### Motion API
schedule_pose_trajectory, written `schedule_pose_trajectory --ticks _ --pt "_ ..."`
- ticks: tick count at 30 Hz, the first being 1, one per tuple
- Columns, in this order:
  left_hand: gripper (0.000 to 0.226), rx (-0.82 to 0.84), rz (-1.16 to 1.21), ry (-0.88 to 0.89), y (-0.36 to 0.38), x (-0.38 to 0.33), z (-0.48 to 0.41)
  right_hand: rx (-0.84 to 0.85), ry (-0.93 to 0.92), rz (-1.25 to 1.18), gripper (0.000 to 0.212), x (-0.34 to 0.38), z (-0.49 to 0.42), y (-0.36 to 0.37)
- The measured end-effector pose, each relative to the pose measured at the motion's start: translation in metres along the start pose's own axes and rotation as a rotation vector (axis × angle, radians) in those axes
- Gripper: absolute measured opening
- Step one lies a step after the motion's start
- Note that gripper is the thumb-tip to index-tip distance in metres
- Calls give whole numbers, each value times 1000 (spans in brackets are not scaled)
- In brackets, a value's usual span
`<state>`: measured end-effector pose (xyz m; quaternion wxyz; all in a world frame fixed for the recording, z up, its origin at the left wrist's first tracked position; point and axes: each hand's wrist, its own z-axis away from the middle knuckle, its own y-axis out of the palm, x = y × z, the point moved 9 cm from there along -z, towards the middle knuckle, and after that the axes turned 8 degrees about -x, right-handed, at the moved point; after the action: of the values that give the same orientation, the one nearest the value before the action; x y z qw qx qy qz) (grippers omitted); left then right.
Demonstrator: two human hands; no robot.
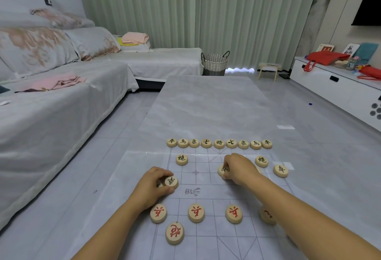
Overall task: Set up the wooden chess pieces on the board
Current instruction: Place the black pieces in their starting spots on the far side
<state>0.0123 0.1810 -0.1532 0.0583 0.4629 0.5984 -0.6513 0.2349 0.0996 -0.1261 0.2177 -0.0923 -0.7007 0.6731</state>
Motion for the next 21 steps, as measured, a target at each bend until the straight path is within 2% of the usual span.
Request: schedule_pose_trajectory --ticks 6,10,13,16,18,21 --pt "42 23 -146 15 17 -30 -17 -5 -8 -4 26 1 0 0" --pt "42 4 -162 -4 24 -44 -25 -9 -15 -2 19 2 -1 -1" --pt "43 76 -166 4 33 -51 -28 -10 -24 4 18 2 -1 0" --pt "53 156 -267 21 40 -52 -30 -5 -20 4 26 1 -2 1" --pt "60 120 -265 -44 40 -51 -30 -4 -16 2 28 1 -1 0" --pt "63 -18 -284 -142 37 -53 -27 -4 -10 -1 31 2 0 0"
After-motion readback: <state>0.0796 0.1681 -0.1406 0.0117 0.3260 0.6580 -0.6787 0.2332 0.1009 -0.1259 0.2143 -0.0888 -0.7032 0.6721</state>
